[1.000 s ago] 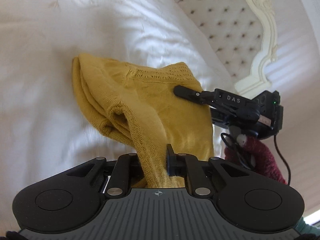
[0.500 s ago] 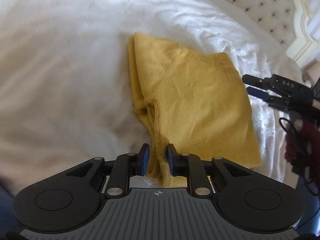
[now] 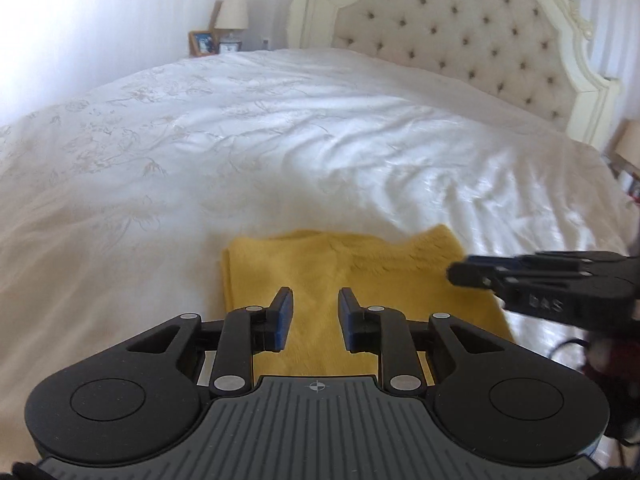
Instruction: Fold small clothes
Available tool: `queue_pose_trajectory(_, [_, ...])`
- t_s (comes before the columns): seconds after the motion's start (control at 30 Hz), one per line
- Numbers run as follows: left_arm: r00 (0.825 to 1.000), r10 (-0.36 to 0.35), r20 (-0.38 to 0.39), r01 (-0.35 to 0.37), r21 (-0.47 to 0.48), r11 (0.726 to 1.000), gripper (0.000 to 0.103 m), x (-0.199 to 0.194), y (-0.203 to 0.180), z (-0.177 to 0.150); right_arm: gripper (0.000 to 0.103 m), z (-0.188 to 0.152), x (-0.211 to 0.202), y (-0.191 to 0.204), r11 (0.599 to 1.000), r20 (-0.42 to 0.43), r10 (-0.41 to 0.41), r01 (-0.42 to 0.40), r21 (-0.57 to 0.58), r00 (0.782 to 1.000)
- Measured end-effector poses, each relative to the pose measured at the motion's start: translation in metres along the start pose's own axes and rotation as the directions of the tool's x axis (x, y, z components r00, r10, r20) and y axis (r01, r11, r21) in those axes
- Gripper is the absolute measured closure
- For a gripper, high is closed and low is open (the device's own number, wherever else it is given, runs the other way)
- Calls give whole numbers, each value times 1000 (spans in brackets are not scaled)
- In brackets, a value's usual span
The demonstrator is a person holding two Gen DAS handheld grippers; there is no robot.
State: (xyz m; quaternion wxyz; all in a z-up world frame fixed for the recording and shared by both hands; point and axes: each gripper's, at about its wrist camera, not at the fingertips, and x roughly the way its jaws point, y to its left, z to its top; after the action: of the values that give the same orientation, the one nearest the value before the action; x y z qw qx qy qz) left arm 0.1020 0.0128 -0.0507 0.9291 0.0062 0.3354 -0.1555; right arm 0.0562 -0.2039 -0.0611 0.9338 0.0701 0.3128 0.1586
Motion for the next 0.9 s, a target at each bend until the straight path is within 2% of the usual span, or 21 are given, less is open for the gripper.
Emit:
queue_pose_trajectory(0.1, [991, 102, -91, -103, 0, 995, 79, 35, 14, -4, 73, -1, 22, -1, 998, -45, -53, 51, -43, 998])
queue_pose_trajectory(0.13, [983, 133, -123, -134, 0, 991, 73, 43, 20, -8, 74, -2, 31, -2, 996, -61, -69, 66, -54, 996])
queue_pose_trajectory(0.23, [987, 108, -117, -113, -41, 993, 63, 40, 40, -16, 76, -6, 51, -12, 997, -93, -72, 70, -28, 993])
queue_pose_trajectory(0.37, [986, 123, -117, -126, -22, 992, 65, 23, 36, -7, 76, -4, 59, -14, 997, -93, -71, 71, -1, 993])
queue_pose_trajectory(0.5, [998, 48, -42, -47, 22, 999, 65, 13, 18, 9, 76, -7, 56, -18, 998, -78, -51, 53, 28, 996])
queue_pose_trajectory(0.67, [998, -20, -58, 23, 59, 998, 65, 39, -6, 20, 75, -10, 54, -24, 997, -59, -28, 32, 69, 998])
queue_pose_trajectory(0.83, [992, 19, -124, -14, 37, 999, 62, 81, -5, 17, 75, -10, 53, -23, 998, -55, -28, 31, 53, 998])
queue_pose_trajectory(0.9, [992, 17, -124, -14, 22, 1000, 61, 86, -1, 18, 75, -11, 53, -23, 998, -52, -27, 30, 55, 998])
